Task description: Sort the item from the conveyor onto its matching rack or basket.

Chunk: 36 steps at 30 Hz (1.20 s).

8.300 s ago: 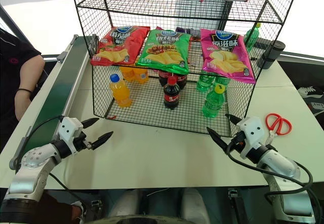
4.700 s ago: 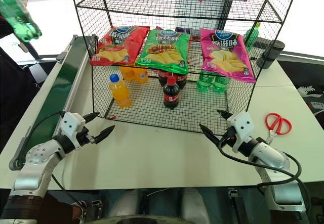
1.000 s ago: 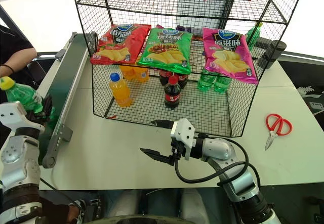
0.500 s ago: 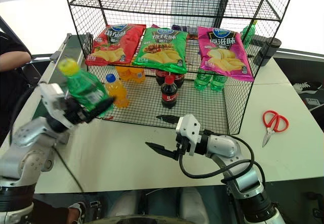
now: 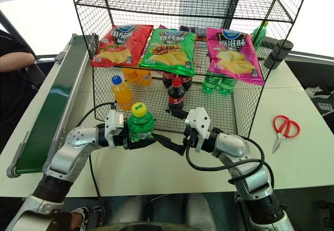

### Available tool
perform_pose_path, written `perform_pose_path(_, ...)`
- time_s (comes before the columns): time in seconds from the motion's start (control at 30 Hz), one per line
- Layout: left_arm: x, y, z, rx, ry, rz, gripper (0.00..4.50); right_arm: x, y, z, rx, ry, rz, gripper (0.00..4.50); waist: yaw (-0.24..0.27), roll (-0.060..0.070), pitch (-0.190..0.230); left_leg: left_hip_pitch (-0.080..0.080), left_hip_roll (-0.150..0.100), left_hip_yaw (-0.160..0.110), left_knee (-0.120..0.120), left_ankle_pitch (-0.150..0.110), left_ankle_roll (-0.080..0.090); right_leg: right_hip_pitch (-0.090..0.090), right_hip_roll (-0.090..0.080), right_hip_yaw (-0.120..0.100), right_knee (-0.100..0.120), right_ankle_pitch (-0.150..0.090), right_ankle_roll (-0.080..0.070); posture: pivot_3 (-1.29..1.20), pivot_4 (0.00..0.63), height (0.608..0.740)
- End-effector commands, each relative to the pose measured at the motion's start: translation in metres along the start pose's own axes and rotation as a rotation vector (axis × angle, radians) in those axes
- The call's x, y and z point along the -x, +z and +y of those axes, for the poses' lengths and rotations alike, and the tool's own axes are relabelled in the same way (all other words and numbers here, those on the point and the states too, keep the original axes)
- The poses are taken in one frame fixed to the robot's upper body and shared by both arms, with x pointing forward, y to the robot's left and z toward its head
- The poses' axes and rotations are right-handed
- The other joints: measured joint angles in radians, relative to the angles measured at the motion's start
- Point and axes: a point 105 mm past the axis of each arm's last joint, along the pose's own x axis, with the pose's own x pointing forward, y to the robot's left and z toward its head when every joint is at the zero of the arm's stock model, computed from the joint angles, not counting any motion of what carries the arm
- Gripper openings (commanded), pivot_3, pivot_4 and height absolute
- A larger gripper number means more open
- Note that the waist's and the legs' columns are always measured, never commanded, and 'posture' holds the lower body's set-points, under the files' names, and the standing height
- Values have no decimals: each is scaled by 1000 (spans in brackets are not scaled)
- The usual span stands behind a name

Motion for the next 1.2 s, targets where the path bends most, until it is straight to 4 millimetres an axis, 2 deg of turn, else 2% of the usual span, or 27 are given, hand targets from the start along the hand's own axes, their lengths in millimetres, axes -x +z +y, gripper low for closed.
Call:
perform_pose_path(0.03, -14, 9, -5, -89, -79, -36, 2773, -1, 15, 8, 12, 24, -45, 4500, 1, 0, 0, 0, 0, 0, 1, 0, 0, 0, 2, 0, 0, 0, 0, 0, 150, 740)
perform_pose_path(0.3, -28, 9, -4, -107, -102, -57, 2773, -3, 12, 16, -19, 60, -28, 4500, 9, 0, 0, 1, 3, -2, 1, 0, 0, 0, 7, 1, 2, 0, 0, 0, 150, 740)
perform_pose_path(0.63, -35, 15, -7, -118, -124, -90, 2773, -6, 9, 9, -25, 56, -28, 4500, 16, 0, 0, 1, 3, -2, 2, 0, 0, 1, 7, 1, 2, 0, 0, 0, 150, 740)
perform_pose_path(0.8, -37, 16, -6, -110, -121, -93, 2773, -4, 10, 8, -39, 51, -41, 2930, 16, 0, 0, 1, 3, -2, 2, 0, 0, 1, 7, 1, 2, 0, 0, 0, 150, 740)
perform_pose_path(0.9, -37, 15, -4, -67, -114, -86, 2773, -4, 12, 7, -31, 36, -51, 2931, 16, 0, 0, 1, 3, -2, 2, 0, 0, 1, 7, 1, 2, 0, 0, 0, 150, 740)
perform_pose_path(1.0, -37, 14, -1, -28, -101, -73, 4220, -3, 14, 5, -21, 11, -63, 2931, 16, 0, 0, 1, 3, -2, 2, 0, 0, 1, 7, 1, 2, 0, 0, 0, 150, 740)
perform_pose_path(1.03, -37, 14, 0, -32, -97, -71, 4440, -3, 14, 5, -22, 8, -65, 2931, 16, 0, 0, 1, 3, -2, 2, 0, 0, 1, 7, 1, 2, 0, 0, 0, 150, 740)
perform_pose_path(1.2, -25, 1, -3, -32, -71, -17, 4440, 3, 16, -13, 6, -91, -77, 2931, 14, 0, 0, 1, 3, -2, 2, 0, 0, 1, 7, 1, 2, 0, 0, 0, 150, 740)
